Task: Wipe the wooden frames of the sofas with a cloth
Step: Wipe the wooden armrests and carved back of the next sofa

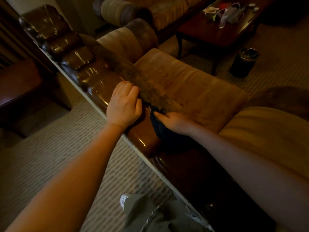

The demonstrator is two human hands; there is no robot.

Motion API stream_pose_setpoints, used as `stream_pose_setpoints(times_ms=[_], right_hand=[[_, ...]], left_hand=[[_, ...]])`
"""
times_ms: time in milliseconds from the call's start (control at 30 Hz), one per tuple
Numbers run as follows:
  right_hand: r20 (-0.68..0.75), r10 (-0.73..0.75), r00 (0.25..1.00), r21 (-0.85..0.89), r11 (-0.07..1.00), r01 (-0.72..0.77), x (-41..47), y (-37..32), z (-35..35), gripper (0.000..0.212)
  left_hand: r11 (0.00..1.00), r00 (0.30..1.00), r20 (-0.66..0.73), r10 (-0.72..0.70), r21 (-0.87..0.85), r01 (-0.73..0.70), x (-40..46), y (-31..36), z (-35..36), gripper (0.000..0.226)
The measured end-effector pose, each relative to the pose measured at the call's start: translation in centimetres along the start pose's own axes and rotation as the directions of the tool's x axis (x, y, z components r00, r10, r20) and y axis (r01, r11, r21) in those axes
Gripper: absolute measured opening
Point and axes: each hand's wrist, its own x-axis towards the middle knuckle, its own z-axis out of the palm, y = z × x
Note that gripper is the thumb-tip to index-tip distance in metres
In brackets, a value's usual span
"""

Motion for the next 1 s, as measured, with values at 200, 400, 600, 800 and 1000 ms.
stream_pose_setpoints(times_ms=[200,400,600,800,1000], right_hand=[[-0.371,-0.134,0.919,0.283,0.926,0.249,-1.5,-1.7,1.0,0.022],[-0.582,-0.388,0.715,0.088,0.843,0.530,-0.5,-9.2,6.8,0.043],[-0.569,-0.569,0.594,-0.481,0.816,0.321,5.8,-15.0,7.2,0.049],[-0.530,-0.295,0.795,-0.304,0.941,0.146,12.8,-18.4,0.0,0.049],[-0.438,-0.045,0.898,0.108,0.989,0.102,8.9,-11.9,0.7,0.031]], left_hand=[[0.955,0.993,-0.054,-0.107,-0.283,0.088,0.0,-0.1,-0.6,0.022],[0.794,0.832,-0.235,-0.503,-0.507,0.336,-0.8,-2.4,-3.3,0.023],[0.733,0.702,-0.291,-0.650,-0.486,0.476,-3.2,-6.8,-5.9,0.025],[0.652,0.693,-0.096,-0.714,-0.452,0.609,-2.5,-7.8,-5.4,0.023],[0.576,0.649,-0.034,-0.760,-0.496,0.649,-1.2,-8.9,-4.7,0.027]])
